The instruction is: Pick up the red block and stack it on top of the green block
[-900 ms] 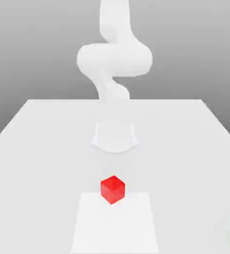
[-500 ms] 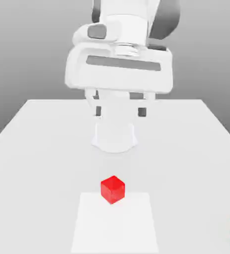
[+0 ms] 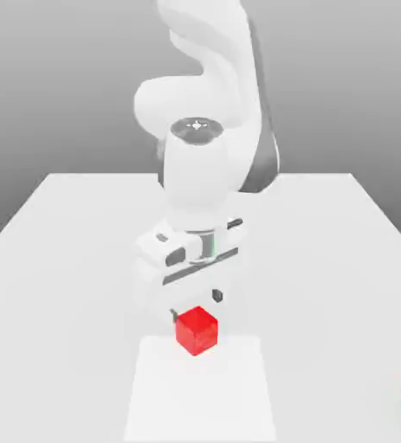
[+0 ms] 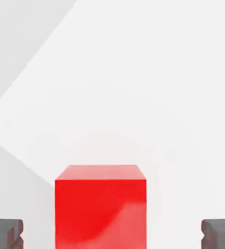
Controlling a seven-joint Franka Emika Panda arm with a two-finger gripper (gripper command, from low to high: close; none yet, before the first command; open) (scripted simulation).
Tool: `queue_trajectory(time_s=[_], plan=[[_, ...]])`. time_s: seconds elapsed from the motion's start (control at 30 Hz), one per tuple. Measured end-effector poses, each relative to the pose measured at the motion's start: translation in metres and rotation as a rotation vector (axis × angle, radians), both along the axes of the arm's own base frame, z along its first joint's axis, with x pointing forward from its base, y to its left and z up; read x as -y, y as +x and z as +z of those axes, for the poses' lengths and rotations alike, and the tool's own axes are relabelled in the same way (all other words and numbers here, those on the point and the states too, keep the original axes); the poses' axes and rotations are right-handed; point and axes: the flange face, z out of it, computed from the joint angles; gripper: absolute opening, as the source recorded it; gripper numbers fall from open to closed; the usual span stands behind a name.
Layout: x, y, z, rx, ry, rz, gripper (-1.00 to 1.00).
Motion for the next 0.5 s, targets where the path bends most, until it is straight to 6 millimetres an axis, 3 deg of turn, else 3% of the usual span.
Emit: queue_trajectory(time_s=[0.3,0.33,0.5], plan=[[0.0,-0.006,-0.037,-0.003,0.008,0.002,0.0],[0.0,-0.007,-0.041,-0.004,0.01,0.003,-1.0],[0.0,-0.007,-0.041,-0.006,0.01,0.003,-1.0]])
